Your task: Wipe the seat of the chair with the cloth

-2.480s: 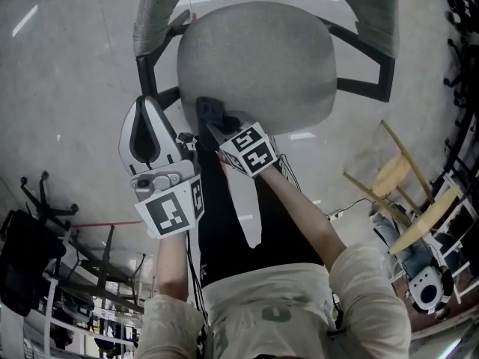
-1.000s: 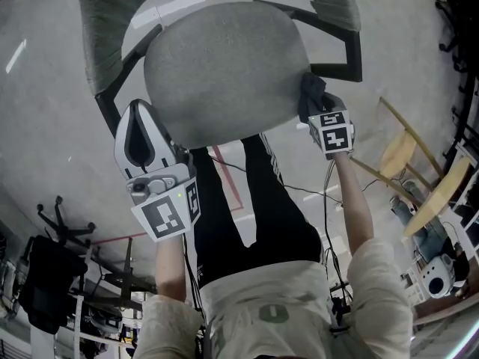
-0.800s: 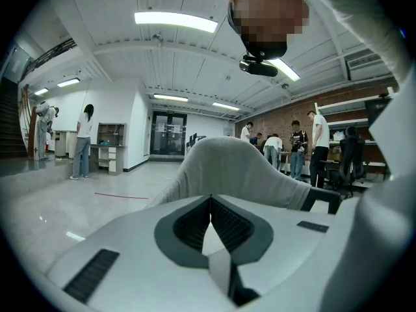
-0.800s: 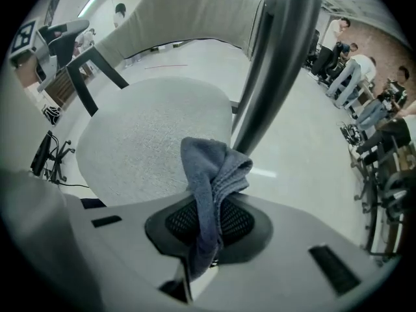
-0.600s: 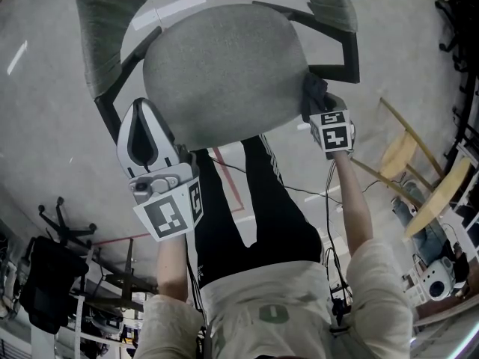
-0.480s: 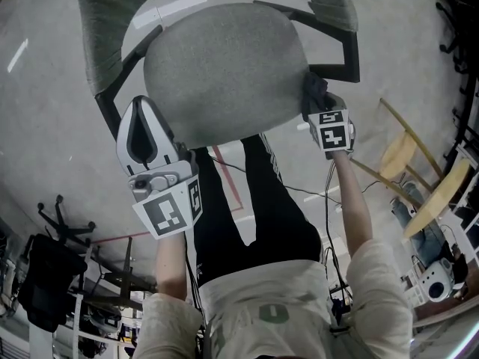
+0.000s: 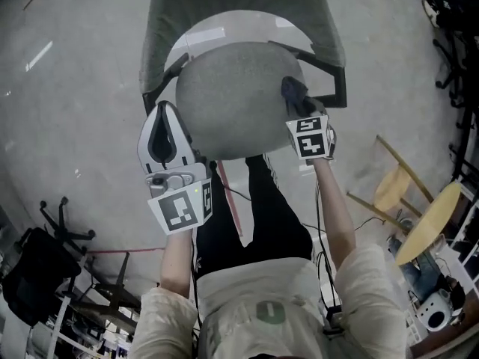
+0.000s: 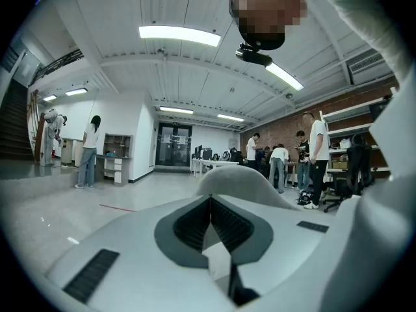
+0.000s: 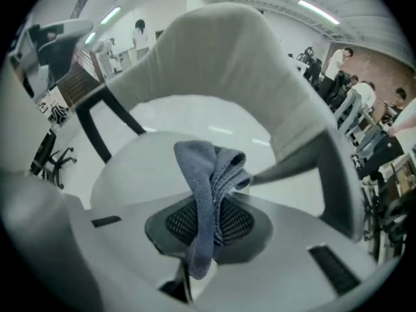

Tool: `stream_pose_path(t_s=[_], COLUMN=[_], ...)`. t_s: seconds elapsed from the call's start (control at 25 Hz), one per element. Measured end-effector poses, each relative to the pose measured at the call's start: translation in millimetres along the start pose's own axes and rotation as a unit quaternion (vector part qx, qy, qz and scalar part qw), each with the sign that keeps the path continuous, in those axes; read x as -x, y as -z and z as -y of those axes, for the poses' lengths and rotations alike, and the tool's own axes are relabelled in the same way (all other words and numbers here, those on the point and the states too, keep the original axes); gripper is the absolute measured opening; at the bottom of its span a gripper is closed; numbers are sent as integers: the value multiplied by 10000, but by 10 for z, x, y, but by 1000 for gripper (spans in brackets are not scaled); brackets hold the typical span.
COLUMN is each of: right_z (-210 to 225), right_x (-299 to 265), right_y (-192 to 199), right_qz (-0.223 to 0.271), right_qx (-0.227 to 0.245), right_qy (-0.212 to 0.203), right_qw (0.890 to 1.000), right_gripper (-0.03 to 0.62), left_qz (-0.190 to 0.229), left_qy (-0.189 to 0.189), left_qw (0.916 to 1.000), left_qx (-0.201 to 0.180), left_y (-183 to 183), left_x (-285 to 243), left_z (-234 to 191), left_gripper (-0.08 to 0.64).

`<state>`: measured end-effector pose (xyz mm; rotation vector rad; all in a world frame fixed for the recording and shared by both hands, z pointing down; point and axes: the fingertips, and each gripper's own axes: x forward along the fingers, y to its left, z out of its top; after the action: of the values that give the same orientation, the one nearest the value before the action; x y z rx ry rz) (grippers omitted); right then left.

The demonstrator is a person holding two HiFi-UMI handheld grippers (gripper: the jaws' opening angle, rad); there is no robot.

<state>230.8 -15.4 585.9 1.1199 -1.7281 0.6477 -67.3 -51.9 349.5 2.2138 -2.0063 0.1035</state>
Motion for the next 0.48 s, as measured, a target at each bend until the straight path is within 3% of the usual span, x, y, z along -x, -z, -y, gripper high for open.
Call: stream_pose_path(t_s=[0.12,0.24,0.36,0.48], right_z=[-49,-171,-320,-454], right_x=[342,1058,2004,2948], right_y=[-1081,-1899,-2429,-2713], right_qz=[987,1883,2689,3536], right_qx=[121,122,-125,-121], right_qy=[116,172,121,209], right_qw=[9950,9819,9630,9351], right_gripper=[51,49,51,49], left_qz=[405,603,859,1252], left_qy=[-64,-40,7,102], left_qw=[9992,9982,9962,9920], left_qx=[-1,-4,-128,-140], left_y=[-450,-961,-1575,-2160], left_x=[-51,55,309,568], left_z=[-106,-122,-28,121], left_gripper=[15,15,15,15])
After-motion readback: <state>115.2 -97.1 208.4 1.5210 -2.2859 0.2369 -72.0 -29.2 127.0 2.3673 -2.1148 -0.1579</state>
